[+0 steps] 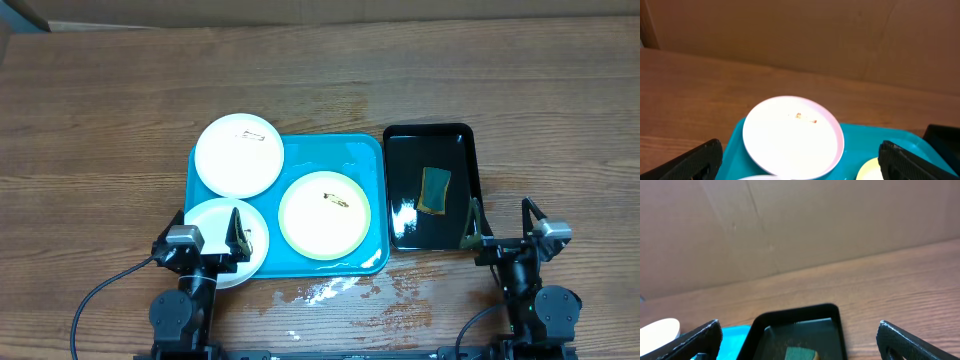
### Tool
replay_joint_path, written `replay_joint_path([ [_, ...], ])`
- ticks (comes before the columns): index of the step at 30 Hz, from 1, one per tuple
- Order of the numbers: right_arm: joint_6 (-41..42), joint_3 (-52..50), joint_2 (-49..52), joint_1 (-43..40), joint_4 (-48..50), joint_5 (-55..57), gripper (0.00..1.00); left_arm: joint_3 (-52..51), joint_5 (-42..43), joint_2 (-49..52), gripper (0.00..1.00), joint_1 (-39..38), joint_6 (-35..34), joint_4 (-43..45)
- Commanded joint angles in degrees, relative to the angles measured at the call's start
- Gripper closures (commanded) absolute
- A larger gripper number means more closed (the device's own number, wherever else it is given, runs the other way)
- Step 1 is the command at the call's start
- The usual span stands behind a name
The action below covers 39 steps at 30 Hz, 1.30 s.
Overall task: Clean dirty plates on tray and stack at the side
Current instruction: 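Move left gripper to yellow plate rim, right gripper over sponge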
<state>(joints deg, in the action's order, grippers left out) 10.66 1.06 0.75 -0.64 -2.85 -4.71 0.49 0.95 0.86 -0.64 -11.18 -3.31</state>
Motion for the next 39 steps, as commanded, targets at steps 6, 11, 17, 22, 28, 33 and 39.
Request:
replay_joint_path([
  [6,-0.59,7.26,-0.04,0.24,-2.38,-2.23,0.0,2.38,5.86,-0.57,0.0,0.26,-1.7,5.4],
  [11,-2.4,22.71,6.23,0.26,-10.67,-2.23,0.0,15.45,6.16,2.73,0.0,0.26,-1.64,-4.39],
  [17,-2.38,46.4,25.55,0.26,-29.64,-2.45,0.0,38.01,9.35,20.15,0.0,0.26,2.12,-18.36],
  [22,-2.45,69.77,45.18,0.26,-52.83,-2.75,0.0,66.03,16.5,42.86,0.0,0.24,5.51,-43.04],
  [28,-3.19,91.47,65.48,0.26,-72.37,-18.05,0.0,96.56,17.09,67.49,0.0,0.24,5.18,-72.24],
  [33,-3.21,94.79,74.14,0.26,-76.56,-24.79,0.0,103.25,22.34,78.29,0.0,0.24,4.81,-78.16],
  [39,1.49,94.77,79.97,0.31,-78.64,-20.59,0.32,102.6,21.9,85.61,0.0,-0.46,6.1,-79.82],
])
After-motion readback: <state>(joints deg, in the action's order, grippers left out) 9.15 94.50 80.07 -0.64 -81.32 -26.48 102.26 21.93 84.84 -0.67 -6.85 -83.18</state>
